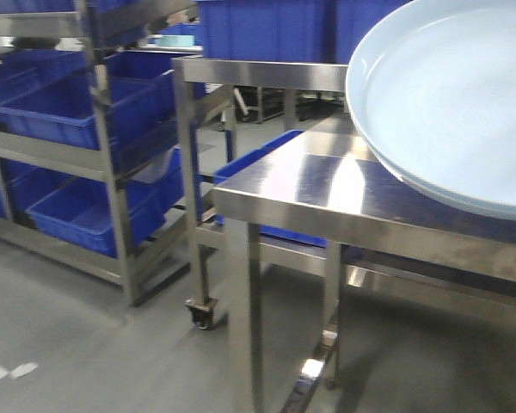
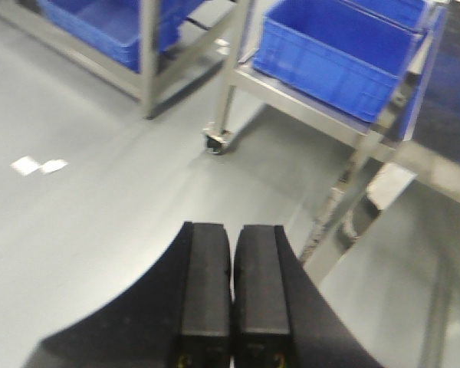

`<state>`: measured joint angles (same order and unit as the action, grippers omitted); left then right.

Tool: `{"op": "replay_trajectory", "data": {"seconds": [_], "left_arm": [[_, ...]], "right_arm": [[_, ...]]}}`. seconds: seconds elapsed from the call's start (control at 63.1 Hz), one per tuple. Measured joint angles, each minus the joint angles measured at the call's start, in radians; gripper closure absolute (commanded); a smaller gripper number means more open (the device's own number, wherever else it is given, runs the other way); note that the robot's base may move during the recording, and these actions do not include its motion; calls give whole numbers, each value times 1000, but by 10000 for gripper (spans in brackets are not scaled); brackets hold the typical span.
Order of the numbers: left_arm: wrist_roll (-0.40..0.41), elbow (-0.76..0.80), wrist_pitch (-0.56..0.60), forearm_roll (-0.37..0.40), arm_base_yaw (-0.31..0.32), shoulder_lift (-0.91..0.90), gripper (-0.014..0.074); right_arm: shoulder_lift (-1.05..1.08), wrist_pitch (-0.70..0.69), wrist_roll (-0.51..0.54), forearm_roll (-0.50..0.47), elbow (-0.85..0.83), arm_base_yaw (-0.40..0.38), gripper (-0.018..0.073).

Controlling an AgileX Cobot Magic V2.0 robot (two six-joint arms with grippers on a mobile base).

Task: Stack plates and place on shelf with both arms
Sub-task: 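Drive the base away from the table holding the plates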

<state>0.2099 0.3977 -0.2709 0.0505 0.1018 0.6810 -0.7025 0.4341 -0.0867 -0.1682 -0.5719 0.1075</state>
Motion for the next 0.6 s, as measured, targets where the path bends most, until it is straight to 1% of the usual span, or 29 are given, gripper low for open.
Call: {"op": "replay_trajectory", "data": {"seconds": [0.603], "left_arm": [[0,0,0,0,0,0,507]], "right_arm": [[0,0,1,0,0,0,503]]}}
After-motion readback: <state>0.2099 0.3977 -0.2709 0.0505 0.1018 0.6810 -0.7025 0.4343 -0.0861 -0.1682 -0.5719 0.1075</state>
